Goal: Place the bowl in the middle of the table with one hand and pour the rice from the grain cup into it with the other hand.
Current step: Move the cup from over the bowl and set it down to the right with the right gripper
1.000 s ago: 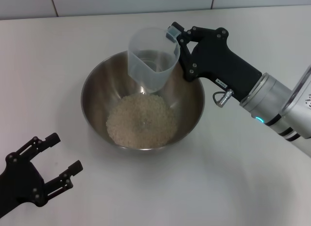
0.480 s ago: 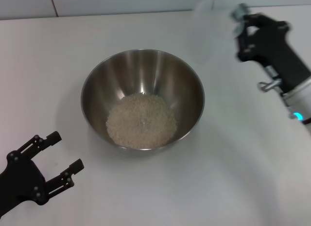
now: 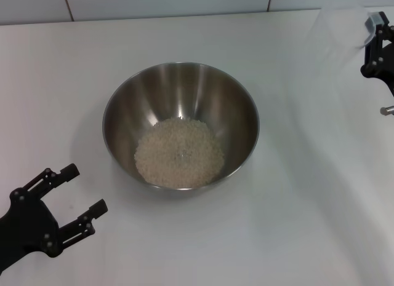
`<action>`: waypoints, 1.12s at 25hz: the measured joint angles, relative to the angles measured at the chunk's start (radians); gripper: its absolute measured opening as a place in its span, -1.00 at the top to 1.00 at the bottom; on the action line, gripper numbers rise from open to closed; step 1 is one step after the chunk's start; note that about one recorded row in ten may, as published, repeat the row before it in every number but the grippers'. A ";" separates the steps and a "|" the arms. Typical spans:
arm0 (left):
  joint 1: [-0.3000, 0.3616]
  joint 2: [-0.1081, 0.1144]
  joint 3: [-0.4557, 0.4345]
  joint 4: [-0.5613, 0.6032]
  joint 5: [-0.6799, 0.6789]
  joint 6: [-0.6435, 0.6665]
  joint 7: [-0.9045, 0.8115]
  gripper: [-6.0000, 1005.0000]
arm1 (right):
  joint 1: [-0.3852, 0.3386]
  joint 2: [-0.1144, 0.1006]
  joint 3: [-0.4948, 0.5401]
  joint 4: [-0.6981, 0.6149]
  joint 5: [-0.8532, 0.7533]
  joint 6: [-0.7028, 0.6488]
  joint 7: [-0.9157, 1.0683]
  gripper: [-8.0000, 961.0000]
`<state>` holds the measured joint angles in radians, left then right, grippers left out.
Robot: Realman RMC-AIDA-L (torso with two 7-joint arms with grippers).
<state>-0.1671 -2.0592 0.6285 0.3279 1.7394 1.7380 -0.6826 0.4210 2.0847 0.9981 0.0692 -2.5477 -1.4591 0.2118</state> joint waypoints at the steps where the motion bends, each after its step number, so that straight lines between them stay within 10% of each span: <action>1: 0.000 0.000 0.001 0.000 0.000 0.000 0.000 -0.62 | 0.000 0.000 0.000 -0.001 0.000 0.007 -0.001 0.95; 28: -0.006 0.002 0.023 0.003 0.000 0.003 0.000 -0.62 | 0.029 0.001 -0.116 0.023 -0.011 0.313 -0.009 0.95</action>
<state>-0.1736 -2.0570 0.6520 0.3314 1.7395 1.7410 -0.6826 0.4497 2.0860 0.8825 0.0926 -2.5587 -1.1461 0.2024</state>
